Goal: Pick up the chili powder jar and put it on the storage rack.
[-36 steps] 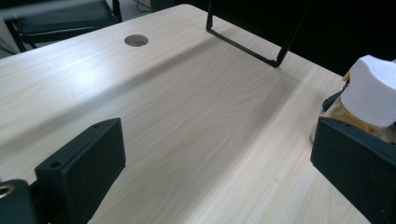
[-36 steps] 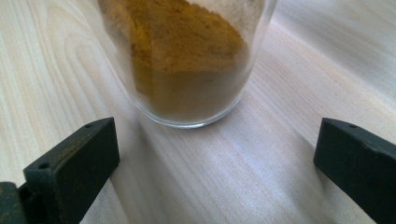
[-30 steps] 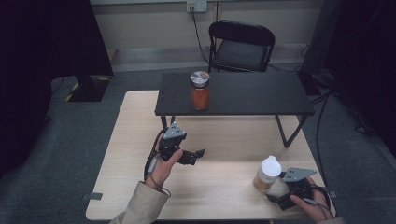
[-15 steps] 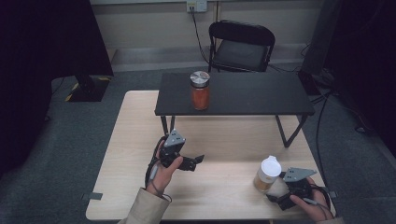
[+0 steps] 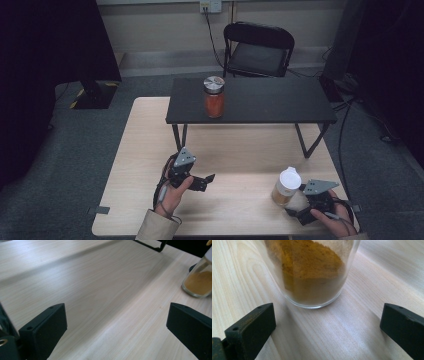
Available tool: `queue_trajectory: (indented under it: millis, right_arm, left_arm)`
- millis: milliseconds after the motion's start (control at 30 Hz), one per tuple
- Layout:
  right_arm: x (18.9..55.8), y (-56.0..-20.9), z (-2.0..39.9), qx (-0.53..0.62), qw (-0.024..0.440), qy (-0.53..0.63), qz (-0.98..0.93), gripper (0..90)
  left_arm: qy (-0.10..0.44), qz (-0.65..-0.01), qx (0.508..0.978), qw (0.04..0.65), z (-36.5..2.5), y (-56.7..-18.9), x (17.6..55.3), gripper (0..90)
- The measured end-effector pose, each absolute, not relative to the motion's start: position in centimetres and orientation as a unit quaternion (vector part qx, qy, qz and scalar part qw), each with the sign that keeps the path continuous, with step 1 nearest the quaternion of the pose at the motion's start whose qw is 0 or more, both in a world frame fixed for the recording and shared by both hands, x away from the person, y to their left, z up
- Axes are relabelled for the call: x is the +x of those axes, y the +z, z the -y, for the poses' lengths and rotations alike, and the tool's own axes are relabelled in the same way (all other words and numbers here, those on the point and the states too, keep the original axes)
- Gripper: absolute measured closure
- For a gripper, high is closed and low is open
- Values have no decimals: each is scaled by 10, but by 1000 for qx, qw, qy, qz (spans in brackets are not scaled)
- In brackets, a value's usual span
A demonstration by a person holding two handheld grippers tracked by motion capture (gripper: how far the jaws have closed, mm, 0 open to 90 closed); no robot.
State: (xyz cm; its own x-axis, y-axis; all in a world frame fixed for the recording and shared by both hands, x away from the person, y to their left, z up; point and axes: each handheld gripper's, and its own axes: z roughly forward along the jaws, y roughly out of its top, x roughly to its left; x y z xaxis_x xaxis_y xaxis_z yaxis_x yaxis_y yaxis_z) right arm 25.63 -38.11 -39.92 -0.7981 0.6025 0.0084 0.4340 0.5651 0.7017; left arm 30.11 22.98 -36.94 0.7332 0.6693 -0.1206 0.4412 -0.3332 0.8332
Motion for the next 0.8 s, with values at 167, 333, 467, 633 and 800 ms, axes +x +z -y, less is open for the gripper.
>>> queue_trajectory:
  millis: [167,333,467,633,800]
  right_arm:
    - [256,-399,381,295,117,361,-877,0]
    - [256,-399,381,296,117,361,-877,0]
    - [256,-399,381,296,117,361,-877,0]
    - [256,-399,381,295,117,361,-877,0]
    - [256,-399,381,295,117,361,-877,0]
  left_arm:
    - [122,-354,806,458,-236,-377,296,25]
    - [122,-362,805,455,-243,-382,292,24]
    - [122,-368,804,451,-247,-386,289,24]
    - [124,-379,802,445,-254,-390,285,24]
    - [126,-386,801,439,-260,-393,281,25]
